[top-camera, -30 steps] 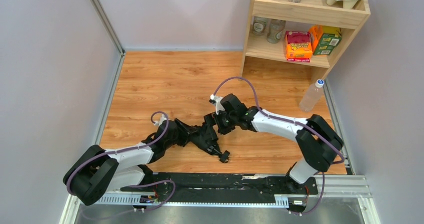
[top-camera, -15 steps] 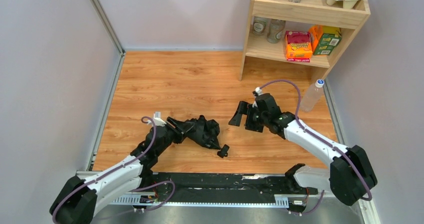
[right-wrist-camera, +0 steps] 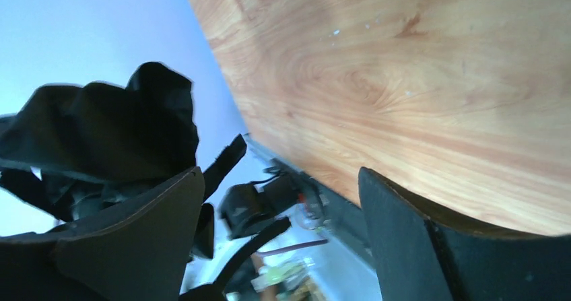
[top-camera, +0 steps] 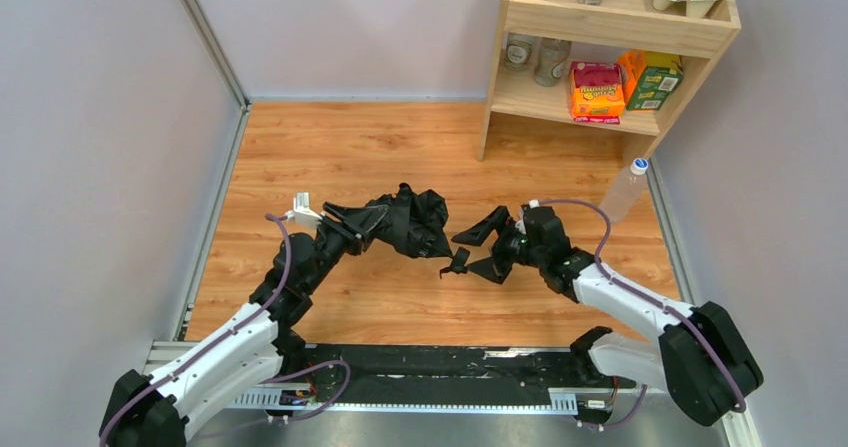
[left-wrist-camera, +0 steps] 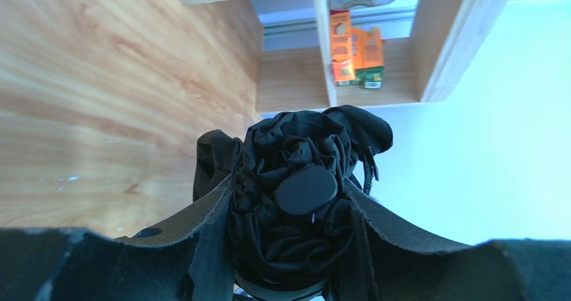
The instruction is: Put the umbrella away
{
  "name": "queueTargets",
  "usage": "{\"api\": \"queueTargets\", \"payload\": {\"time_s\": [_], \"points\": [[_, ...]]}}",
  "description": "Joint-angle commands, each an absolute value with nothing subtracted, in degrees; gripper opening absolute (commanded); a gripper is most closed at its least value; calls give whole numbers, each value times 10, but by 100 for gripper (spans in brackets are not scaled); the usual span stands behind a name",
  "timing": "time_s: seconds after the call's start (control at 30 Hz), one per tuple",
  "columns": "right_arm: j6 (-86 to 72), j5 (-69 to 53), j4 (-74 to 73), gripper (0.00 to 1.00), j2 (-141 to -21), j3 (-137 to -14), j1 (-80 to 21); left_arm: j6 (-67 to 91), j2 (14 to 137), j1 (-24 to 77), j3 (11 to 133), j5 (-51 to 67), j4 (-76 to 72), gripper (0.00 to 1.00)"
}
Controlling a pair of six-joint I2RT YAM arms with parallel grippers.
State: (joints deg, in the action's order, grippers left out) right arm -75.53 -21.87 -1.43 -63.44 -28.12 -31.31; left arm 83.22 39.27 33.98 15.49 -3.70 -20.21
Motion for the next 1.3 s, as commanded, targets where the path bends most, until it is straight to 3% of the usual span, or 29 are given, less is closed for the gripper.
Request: {"api": "queueTargets", "payload": {"time_s": [0.0,0.1,0.23,0.53,0.73,1.0,1.27], "points": [[-998,-278,197,86,-662,-213,-330,822,408,335,209,-31,-319,0],[-1091,-254,261,87,-674,-199,-353,819,427,335,227,-23,-344,0],[-1128,-242,223,87,-688,-246,-380,829,444,336,237,-18,-373,0],[-1272,-207,356,74,-757,-272,-453,835,450,335,259,-13,-391,0],[-1316,-221,455,70,-809,-289,-464,864,444,335,245,-4,-410,0],[-1352,-167,436,74,-784,-294,-488,861,430,336,237,-4,-420,0],[-1388,-150,463,70,-792,-313,-504,860,421,339,229,9,-424,0]]}}
